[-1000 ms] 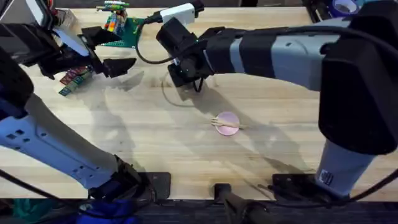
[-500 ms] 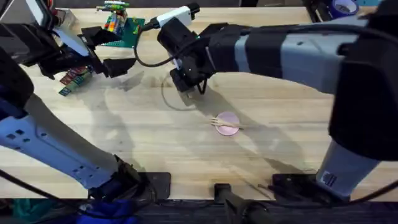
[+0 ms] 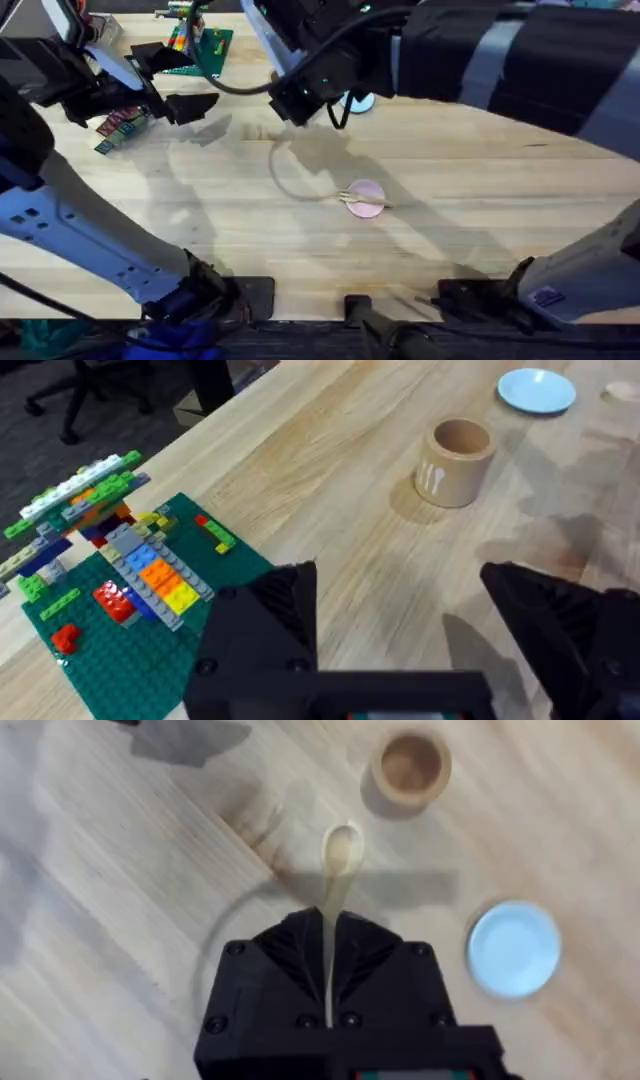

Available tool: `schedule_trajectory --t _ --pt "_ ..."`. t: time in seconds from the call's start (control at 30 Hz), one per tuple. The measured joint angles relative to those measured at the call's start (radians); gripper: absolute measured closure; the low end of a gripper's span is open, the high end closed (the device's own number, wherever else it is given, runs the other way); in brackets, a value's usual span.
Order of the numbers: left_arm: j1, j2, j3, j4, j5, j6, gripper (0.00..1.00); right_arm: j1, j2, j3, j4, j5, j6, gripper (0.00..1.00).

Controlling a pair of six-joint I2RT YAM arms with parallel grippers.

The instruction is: Pick up a utensil and set it on the pink plate, then put the other utensil in the container.

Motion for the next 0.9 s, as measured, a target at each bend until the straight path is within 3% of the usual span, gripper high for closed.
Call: schedule_trajectory --t 0.13,0.3,0.57,0.9 --pt "0.0 0.0 0.0 0.0 0.0 0.0 0.008 -0.019 0.001 -0.001 0.096 -0.01 -0.117 0.969" --pt "0.0 0.0 0.0 0.0 0.0 0.0 0.008 -0.098 0.001 -0.002 0.311 -0.111 -0.193 0.969" --pt "0.0 0.0 0.0 0.0 0.0 0.0 0.008 -0.231 0.001 -0.002 0.489 -0.298 -0.214 0.968" --pt "0.0 0.0 0.0 0.0 0.0 0.0 0.007 -0.274 0.07 -0.002 0.746 -0.508 -0.214 0.969"
